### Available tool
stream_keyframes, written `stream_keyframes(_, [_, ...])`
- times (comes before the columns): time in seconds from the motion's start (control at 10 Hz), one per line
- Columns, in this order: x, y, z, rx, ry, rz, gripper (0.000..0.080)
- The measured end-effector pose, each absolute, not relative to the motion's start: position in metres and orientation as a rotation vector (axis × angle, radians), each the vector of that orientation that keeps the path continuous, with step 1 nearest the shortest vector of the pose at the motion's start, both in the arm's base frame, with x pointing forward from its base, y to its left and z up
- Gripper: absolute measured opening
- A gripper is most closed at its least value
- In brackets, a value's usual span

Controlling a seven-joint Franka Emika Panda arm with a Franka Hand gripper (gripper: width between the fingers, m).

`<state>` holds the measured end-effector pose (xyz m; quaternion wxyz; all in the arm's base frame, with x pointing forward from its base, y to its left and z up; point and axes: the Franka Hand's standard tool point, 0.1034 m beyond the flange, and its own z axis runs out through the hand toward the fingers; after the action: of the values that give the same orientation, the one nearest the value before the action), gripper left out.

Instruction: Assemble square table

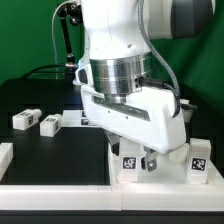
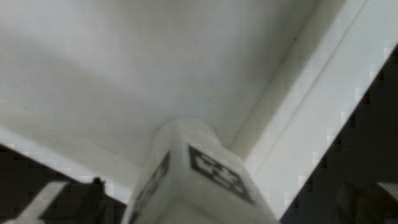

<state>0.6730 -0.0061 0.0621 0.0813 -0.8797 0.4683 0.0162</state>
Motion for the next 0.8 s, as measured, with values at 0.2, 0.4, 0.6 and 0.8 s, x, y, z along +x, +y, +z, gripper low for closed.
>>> stream_keyframes(0.2, [0.673,-0.006,0.062,-2.736,1.182,0.028,0.0649])
stream_keyframes(0.4, [0.673,-0.009,0.07,-2.972,0.577,-0.016,0.0649])
stream_keyframes(0.6, [0.674,-0.014,0.071,-2.976,0.557,-0.006,0.0649])
stream_keyframes(0.8, [0.674,-0.014,0.071,-2.973,0.573,-0.005,0.0403])
